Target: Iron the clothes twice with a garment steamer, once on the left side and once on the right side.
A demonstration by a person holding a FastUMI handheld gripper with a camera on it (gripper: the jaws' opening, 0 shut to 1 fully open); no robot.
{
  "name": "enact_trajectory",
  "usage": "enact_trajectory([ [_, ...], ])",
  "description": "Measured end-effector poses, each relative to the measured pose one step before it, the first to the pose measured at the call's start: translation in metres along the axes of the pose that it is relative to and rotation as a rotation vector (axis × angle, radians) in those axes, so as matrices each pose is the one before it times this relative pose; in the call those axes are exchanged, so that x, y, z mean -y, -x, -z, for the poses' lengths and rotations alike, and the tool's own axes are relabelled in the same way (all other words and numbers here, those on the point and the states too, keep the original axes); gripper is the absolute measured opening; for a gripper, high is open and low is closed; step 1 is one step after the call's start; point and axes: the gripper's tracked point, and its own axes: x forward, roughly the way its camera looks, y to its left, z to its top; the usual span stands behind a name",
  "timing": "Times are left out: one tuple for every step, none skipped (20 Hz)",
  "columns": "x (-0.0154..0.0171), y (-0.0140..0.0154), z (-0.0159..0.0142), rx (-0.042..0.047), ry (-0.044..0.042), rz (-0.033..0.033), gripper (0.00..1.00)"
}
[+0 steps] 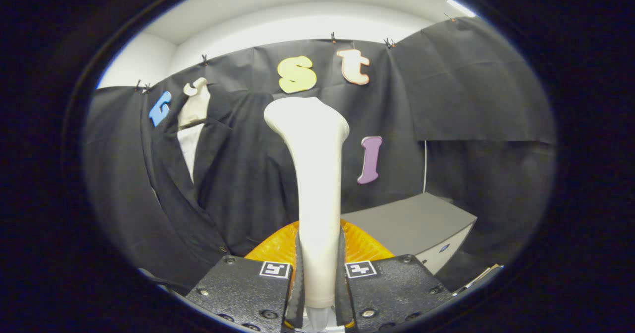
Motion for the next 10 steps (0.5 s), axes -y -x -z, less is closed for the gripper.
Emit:
enact_trajectory([
  [-0.00884, -0.00178, -0.00678, 0.03499, 0.01826, -0.00340, 0.27],
  [-0.00722, -0.00035, -0.00717, 0.03309, 0.01012, -0.00142, 0.27],
  [-0.01043, -0.00165, -0.00577, 0.02870, 0.01158, -0.00734, 0.27],
  [-0.01087, -0.00329, -0.00487, 0.02849, 0.00552, -0.00823, 0.27],
  [-0.00717, -0.00339, -0.00448, 0.02366, 0.00586, -0.00459, 0.27],
  [-0.00729, -0.00503, -0.00443, 0.02402, 0.00878, 0.00020, 0.27],
  [-0.00685, -0.00448, -0.00390, 0.01988, 0.00555, 0.00253, 0.27],
  [-0.00749, -0.00521, -0.00398, 0.01855, 0.00606, 0.00007, 0.27],
  [-0.00790, -0.00579, -0.00348, 0.02042, 0.00943, -0.00139, 0.27],
  [-0.00622, -0.00591, -0.00454, 0.02073, 0.01274, -0.00084, 0.27],
])
